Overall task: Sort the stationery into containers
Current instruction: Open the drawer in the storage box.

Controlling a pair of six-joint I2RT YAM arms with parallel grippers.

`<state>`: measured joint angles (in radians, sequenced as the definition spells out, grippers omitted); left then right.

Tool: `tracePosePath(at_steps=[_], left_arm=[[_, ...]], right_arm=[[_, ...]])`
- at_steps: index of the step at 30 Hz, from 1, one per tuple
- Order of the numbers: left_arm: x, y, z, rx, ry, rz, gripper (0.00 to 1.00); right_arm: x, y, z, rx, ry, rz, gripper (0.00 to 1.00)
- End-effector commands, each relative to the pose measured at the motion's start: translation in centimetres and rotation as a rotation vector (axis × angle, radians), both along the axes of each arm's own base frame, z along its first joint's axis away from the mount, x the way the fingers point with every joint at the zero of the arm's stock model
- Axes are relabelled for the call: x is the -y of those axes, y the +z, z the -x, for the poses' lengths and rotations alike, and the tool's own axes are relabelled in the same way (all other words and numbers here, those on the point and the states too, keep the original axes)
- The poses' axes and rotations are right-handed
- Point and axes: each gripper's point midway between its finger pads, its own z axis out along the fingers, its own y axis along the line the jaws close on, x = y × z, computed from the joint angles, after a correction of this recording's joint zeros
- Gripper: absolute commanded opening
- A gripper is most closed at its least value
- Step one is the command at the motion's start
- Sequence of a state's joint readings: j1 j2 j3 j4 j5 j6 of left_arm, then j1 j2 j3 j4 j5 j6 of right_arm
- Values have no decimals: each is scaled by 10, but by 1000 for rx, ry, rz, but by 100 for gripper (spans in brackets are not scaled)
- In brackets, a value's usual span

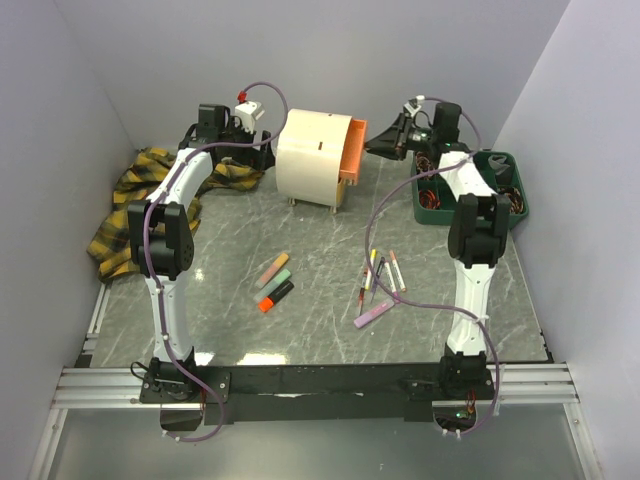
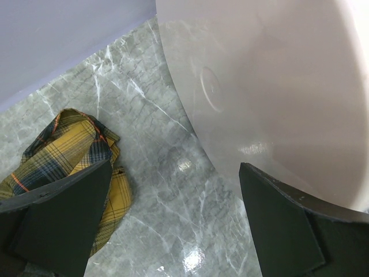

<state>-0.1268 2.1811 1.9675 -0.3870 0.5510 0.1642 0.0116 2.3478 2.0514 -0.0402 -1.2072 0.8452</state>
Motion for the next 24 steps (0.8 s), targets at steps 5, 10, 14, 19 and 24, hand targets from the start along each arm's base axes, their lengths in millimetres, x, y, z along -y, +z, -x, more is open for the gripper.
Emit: tracePosePath(at_steps=[5,10,14,19,24], left_arm=[[-3,37,3,75,0,0,99],[-7,37,3,74,10,-4,99],[-11,36,1,74,20,-7,99],[-15,35,-3,76,28,-4,100],[-17,34,-5,75,28,4,99]], right_arm=[[45,22,7,43,-71,22,12],[50,23,10,40,-78,26,12],[54,25,12,41,-83,29,12],[57,27,15,44,-86,33,12],[64,28,18,43,-98,37,13]])
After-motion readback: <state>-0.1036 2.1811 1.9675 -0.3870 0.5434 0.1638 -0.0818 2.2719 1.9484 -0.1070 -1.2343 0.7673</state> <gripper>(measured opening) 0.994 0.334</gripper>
